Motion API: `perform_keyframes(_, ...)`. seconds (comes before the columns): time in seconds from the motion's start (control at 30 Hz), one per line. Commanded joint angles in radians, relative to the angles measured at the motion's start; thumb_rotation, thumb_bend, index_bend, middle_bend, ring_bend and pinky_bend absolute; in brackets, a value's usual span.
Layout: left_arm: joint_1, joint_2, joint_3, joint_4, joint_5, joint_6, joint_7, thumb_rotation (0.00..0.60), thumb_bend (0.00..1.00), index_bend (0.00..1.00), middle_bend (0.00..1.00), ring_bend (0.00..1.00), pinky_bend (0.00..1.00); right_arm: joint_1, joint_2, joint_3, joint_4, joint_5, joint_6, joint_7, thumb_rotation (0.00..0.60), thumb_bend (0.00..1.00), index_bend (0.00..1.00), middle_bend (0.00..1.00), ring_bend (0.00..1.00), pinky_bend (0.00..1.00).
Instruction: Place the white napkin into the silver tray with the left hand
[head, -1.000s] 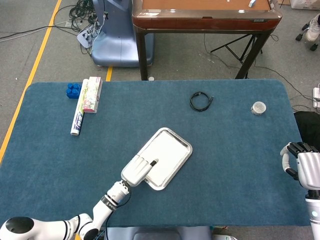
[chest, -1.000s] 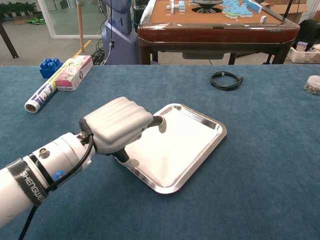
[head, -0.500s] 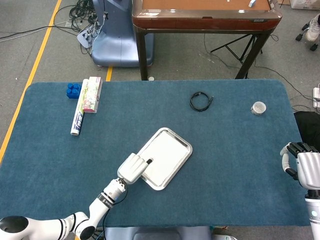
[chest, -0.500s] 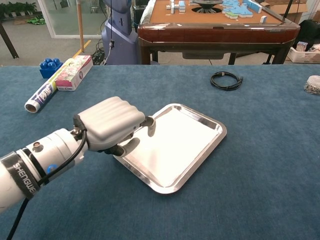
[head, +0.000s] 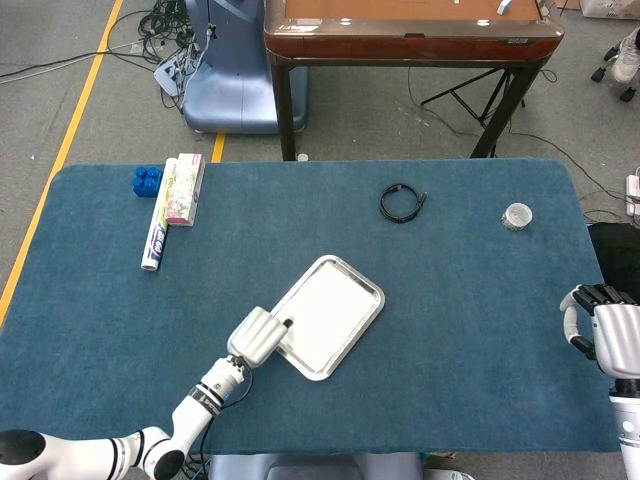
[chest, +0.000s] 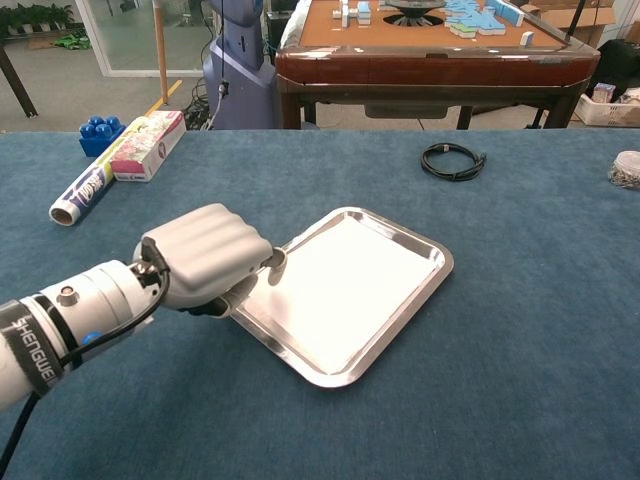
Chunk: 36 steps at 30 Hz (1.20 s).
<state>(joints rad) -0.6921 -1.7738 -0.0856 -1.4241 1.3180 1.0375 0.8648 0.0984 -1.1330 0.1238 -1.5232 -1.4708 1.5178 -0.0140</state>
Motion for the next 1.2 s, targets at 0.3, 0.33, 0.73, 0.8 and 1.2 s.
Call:
perform_keyframes(0.3, -0.004, 0.004, 0.014, -0.008, -0.05, -0.01, 0.049, 0.6, 0.73, 0.36, 1.0, 1.0, 1.0, -0.001, 0.0, 0.0, 0.0, 0.0, 0.002, 0.001, 0.6, 0.48, 0.55, 0.49, 0.37, 0.45)
perform_keyframes(0.33, -0.004, 0.003, 0.015, -0.008, -0.051, -0.009, 0.05, 0.6, 0.73, 0.36, 1.0, 1.0, 1.0, -0.001, 0.0, 0.0, 0.0, 0.0, 0.002, 0.001, 0.6, 0.49, 0.55, 0.49, 0.37, 0.45)
perform_keyframes(0.73, -0.012, -0.011, 0.03, 0.004, -0.055, -0.013, 0.038, 0.6, 0.73, 0.36, 1.0, 1.0, 1.0, -0.001, 0.002, 0.001, -0.001, 0.001, 0.002, 0.003, 0.6, 0.48, 0.55, 0.49, 0.37, 0.45)
perform_keyframes(0.8, -0.013, -0.011, 0.031, 0.005, -0.053, -0.01, 0.033, 0.6, 0.73, 0.36, 1.0, 1.0, 1.0, -0.001, 0.002, 0.001, -0.001, 0.001, 0.003, 0.004, 0.6, 0.48, 0.55, 0.49, 0.37, 0.45)
perform_keyframes(1.2, -0.007, 0.046, 0.028, -0.061, 0.033, 0.058, -0.037, 0.6, 0.72, 0.35, 1.0, 1.0, 1.0, -0.001, 0.002, 0.001, -0.001, 0.001, 0.001, 0.004, 0.6, 0.48, 0.55, 0.49, 0.37, 0.45)
